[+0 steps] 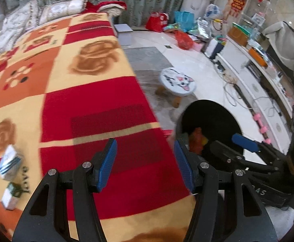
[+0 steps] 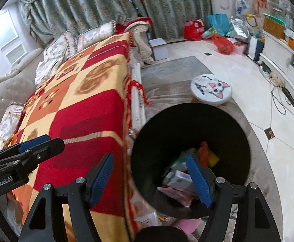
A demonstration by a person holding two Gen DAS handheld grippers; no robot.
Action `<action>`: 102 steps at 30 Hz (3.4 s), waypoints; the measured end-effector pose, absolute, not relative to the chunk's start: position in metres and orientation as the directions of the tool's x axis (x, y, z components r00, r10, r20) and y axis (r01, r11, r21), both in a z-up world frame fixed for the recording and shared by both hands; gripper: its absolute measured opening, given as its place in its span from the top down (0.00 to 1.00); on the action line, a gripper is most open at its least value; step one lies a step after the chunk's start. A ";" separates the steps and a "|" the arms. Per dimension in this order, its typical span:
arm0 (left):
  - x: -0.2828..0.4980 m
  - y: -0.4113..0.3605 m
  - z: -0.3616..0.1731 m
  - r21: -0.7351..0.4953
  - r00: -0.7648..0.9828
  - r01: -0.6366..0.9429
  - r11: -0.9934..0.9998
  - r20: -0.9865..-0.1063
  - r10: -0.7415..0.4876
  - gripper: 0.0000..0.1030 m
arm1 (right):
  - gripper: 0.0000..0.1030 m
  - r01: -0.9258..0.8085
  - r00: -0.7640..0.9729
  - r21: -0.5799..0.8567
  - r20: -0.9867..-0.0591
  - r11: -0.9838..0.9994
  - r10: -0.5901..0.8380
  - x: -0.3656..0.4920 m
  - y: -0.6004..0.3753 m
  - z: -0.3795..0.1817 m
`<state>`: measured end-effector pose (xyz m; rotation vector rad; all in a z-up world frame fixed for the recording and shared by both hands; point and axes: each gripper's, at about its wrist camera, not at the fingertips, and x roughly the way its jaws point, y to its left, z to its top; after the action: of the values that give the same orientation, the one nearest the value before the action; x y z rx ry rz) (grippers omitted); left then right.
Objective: Collect trash
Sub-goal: 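Move both grippers back over the last boxes on the bed, then grasp the green-and-white medicine bottle box with the left gripper, then grasp the white-and-blue Tobrex box with the right gripper, then carry the green box and Tobrex box over the black bin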
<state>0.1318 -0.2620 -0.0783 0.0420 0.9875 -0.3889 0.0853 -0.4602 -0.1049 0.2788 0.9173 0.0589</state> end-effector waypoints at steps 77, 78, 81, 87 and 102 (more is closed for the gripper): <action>0.103 0.064 -0.151 -0.107 0.415 -0.098 0.989 -0.908 -0.057 0.78 | 0.17 -0.504 0.336 0.265 -0.817 0.822 0.469 0.185 -0.088 -0.146; 0.104 0.064 -0.151 -0.112 0.419 -0.106 0.988 -0.906 -0.058 0.78 | 0.26 -0.503 0.335 0.279 -0.810 0.818 0.481 0.186 -0.091 -0.144; 0.110 0.064 -0.151 -0.117 0.429 -0.124 0.985 -0.902 -0.053 0.77 | 0.28 -0.517 0.340 0.277 -0.802 0.810 0.491 0.181 -0.099 -0.138; 0.111 0.058 -0.147 -0.155 0.449 -0.127 0.980 -0.890 -0.083 0.82 | 0.29 -0.510 0.378 0.273 -0.781 0.816 0.498 0.162 -0.133 -0.122; 0.104 -0.024 -0.106 -0.154 0.516 0.022 0.988 -0.845 -0.143 0.82 | 0.28 -0.419 0.491 0.249 -0.746 0.873 0.449 0.118 -0.230 -0.093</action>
<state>0.1044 -0.0240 -0.1056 -0.1293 1.0251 -0.0993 0.1180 -0.2302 -0.0931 0.0357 0.9166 0.5272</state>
